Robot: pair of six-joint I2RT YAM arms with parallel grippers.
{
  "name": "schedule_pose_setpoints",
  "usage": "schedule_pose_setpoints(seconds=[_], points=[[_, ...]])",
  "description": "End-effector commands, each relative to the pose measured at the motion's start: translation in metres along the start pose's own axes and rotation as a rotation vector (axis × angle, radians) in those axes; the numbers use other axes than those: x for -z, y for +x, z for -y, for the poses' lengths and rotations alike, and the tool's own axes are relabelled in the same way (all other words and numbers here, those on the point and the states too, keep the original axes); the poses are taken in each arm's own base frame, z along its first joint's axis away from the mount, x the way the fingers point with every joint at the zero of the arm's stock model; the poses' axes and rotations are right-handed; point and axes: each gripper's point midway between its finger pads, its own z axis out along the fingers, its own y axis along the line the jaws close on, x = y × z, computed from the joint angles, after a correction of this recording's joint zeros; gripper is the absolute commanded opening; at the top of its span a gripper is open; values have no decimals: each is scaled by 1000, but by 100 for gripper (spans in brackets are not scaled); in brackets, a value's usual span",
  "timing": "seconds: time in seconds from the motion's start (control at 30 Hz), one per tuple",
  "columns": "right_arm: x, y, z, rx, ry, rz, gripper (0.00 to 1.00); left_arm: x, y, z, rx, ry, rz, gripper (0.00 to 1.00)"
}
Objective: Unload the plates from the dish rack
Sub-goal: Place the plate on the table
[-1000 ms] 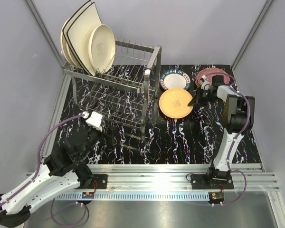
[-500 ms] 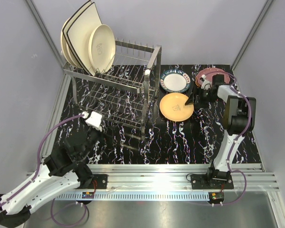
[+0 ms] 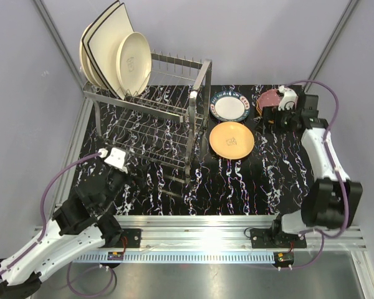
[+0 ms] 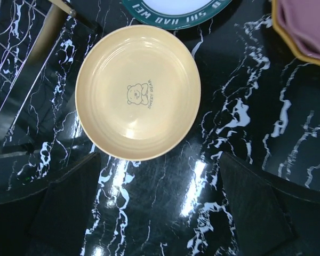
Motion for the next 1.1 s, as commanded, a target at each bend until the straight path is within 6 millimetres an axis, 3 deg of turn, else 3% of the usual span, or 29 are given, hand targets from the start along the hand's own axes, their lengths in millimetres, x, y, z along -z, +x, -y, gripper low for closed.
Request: schedule_pose_setpoints(seconds=[0.0,0.2,0.23,0.3,0.33,0.37,0.43,0.5,0.53,0.57,0.6,0.67,0.7,0.77,0.8,0.87,0.93,1.03,1.07], points=[[34,-19,-5,143,80,147,100,3,-35,-5,81,-31,83,99],[75,-17,-70,233,-163,214,100,1,-55,-5,166,-53,46,99],[79,-11,-78,236,-201,203,100,4,-70,-6,184,-55,60,99],[89,-4,-96,285,-282,224,100,2,-73,-5,193,-68,17,99],[96,-4,-101,311,-291,243,100,6,-92,-7,211,-65,40,99],[95,3,-103,323,-299,242,100,8,-93,-7,212,-69,17,99],[98,6,-103,350,-289,255,100,9,-114,-9,231,-83,20,99],[95,13,-100,348,-278,244,100,5,-117,-8,227,-101,-22,99],[95,14,-99,357,-269,246,100,9,-135,-11,245,-106,0,99],[93,18,-98,353,-267,238,100,9,-136,-12,233,-115,-20,99],[93,19,-97,357,-264,239,100,14,-156,-17,251,-127,13,99],[92,21,-97,358,-264,238,100,6,-160,-17,227,-152,-15,99],[92,21,-97,359,-264,239,100,8,-176,-22,236,-170,12,99],[93,23,-97,360,-265,243,100,-2,-184,-21,200,-192,2,99],[93,22,-98,366,-265,247,100,1,-202,-26,209,-206,36,99],[94,23,-97,370,-254,252,100,-12,-210,-24,166,-228,22,99],[97,21,-97,378,-242,266,100,-12,-234,-32,154,-253,56,99],[99,21,-98,384,-239,276,100,-27,-253,-38,164,-261,74,99],[100,20,-99,386,-237,280,100,-40,-252,-36,165,-255,58,99]])
